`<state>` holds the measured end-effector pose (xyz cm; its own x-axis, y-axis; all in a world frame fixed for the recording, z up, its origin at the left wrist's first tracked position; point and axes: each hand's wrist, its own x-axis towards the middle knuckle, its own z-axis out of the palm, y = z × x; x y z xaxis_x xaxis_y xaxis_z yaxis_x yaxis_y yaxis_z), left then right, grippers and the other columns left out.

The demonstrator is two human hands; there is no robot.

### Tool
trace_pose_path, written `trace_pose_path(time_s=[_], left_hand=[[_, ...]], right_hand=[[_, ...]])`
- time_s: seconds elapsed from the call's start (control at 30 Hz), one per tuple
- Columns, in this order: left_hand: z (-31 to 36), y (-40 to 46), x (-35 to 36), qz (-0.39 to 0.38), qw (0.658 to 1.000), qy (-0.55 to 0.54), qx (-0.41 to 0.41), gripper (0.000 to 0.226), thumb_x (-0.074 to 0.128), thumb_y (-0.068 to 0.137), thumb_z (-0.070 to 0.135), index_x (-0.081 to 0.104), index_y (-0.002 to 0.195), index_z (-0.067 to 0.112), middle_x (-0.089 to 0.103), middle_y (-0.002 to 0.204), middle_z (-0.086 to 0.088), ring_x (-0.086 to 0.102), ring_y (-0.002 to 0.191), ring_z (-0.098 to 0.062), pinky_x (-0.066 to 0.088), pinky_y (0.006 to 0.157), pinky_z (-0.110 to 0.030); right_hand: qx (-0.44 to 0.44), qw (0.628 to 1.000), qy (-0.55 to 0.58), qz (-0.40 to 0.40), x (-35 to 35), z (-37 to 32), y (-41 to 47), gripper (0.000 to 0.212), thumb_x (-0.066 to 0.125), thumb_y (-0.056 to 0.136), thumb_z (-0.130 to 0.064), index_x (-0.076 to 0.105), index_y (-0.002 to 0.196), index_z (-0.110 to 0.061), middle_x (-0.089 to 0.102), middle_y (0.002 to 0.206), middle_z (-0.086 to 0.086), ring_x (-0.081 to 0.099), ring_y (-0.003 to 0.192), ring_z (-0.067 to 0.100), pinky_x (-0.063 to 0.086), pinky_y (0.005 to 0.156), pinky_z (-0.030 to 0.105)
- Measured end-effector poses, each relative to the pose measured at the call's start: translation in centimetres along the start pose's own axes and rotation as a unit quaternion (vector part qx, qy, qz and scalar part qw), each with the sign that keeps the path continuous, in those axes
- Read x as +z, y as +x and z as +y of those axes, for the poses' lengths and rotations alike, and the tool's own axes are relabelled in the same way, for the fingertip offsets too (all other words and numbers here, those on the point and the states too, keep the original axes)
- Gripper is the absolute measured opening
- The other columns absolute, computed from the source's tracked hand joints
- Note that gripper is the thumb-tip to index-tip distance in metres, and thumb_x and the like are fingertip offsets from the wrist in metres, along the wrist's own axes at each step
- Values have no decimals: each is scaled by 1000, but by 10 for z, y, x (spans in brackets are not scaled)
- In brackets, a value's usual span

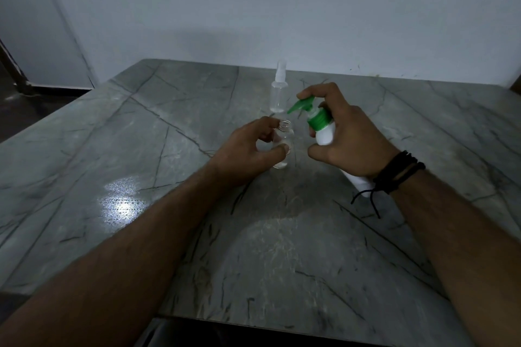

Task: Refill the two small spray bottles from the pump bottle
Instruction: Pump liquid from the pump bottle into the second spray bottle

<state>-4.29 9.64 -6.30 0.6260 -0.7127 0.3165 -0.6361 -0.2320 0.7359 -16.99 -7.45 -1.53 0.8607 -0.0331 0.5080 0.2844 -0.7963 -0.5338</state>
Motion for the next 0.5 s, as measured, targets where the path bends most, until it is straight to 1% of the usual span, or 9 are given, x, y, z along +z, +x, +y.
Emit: trace_pose_path(time_s=[0.13, 0.23, 0.33, 0.37, 0.43, 0.5], left_hand=[[0, 0, 0, 1, 1000, -3, 0, 40, 66, 85, 45, 57, 121, 29, 62, 109, 10, 57, 106, -7, 49, 86, -32], [0, 0, 0, 1, 1000, 3, 1, 44, 64, 83, 49, 57, 122, 30, 62, 110, 11, 57, 106, -7, 50, 87, -33], [1, 0, 0, -1, 1000, 2, -1, 46, 64, 82, 50, 57, 123, 29, 62, 111, 9, 57, 106, -8, 50, 87, -34], [1, 0, 0, 0, 1000, 1, -1, 47, 63, 81, 50, 57, 123, 28, 62, 111, 9, 58, 106, -9, 50, 87, -34], [2, -1, 0, -1, 1000, -3, 0, 48, 63, 81, 50, 57, 123, 28, 63, 111, 8, 58, 107, -9, 49, 86, -32], [1, -1, 1, -1, 1000, -5, 0, 43, 65, 84, 47, 57, 122, 29, 62, 110, 9, 57, 107, -9, 48, 86, -31]], right_hand=[[4, 1000, 7, 2, -1, 1, 0, 70, 76, 70, 2, 44, 128, -21, 64, 82, 0, 63, 70, 14, 52, 65, 31], [5, 1000, 9, 5, 0, 1, 0, 71, 76, 70, 1, 44, 129, -22, 62, 82, -5, 64, 71, 14, 52, 66, 30], [2, 1000, 0, 2, 1, 1, -1, 75, 77, 69, -1, 44, 133, -22, 59, 83, -9, 65, 72, 19, 53, 65, 31], [1, 1000, 0, 2, 0, 1, 0, 75, 77, 69, -1, 44, 132, -22, 59, 83, -9, 65, 72, 18, 53, 65, 30], [2, 1000, 7, 3, -1, 2, 0, 71, 77, 69, 1, 44, 128, -23, 61, 82, -8, 64, 71, 13, 51, 63, 23], [4, 1000, 14, 3, -1, 2, 1, 68, 76, 70, 2, 43, 123, -25, 62, 83, -6, 63, 72, 11, 49, 63, 17]])
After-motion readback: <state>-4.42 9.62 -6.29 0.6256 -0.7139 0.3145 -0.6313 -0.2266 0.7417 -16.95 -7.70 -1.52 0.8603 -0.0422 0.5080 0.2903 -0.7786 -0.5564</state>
